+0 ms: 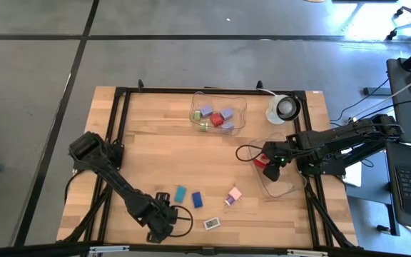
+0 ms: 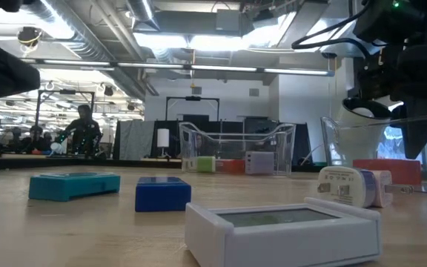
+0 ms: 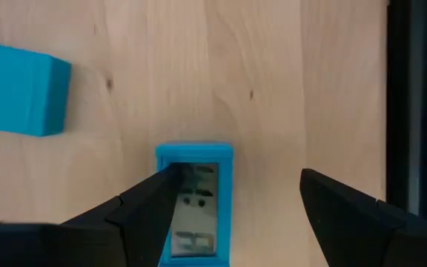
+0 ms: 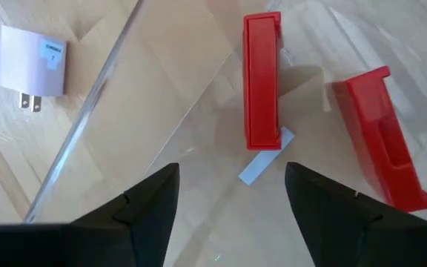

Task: Pick & Place Office items
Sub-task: Put the bottom light blue digital clock into the bottom transparent bin

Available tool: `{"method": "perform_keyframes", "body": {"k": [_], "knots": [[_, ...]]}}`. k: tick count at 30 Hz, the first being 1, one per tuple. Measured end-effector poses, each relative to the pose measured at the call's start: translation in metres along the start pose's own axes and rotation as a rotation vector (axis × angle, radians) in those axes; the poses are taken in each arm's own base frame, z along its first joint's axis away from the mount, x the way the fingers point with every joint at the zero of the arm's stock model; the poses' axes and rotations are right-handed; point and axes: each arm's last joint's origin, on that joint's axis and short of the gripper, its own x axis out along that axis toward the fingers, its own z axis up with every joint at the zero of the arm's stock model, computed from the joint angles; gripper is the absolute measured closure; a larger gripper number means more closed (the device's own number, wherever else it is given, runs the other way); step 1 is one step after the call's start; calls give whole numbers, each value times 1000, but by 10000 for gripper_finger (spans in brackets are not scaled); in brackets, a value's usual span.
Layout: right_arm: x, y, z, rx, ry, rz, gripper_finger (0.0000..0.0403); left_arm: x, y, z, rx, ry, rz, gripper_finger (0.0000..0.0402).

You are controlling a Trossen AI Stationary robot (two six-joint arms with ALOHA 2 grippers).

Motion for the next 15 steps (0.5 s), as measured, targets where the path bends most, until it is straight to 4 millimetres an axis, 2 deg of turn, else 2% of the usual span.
{"method": "perform_keyframes", "body": {"k": [7, 15], "knots": [[0, 1, 1, -4, -13, 13, 154, -11, 3, 15, -10, -80, 21, 121], [0, 2, 2, -10, -22, 21, 154, -11, 10, 14, -14, -51, 84, 121]]}}
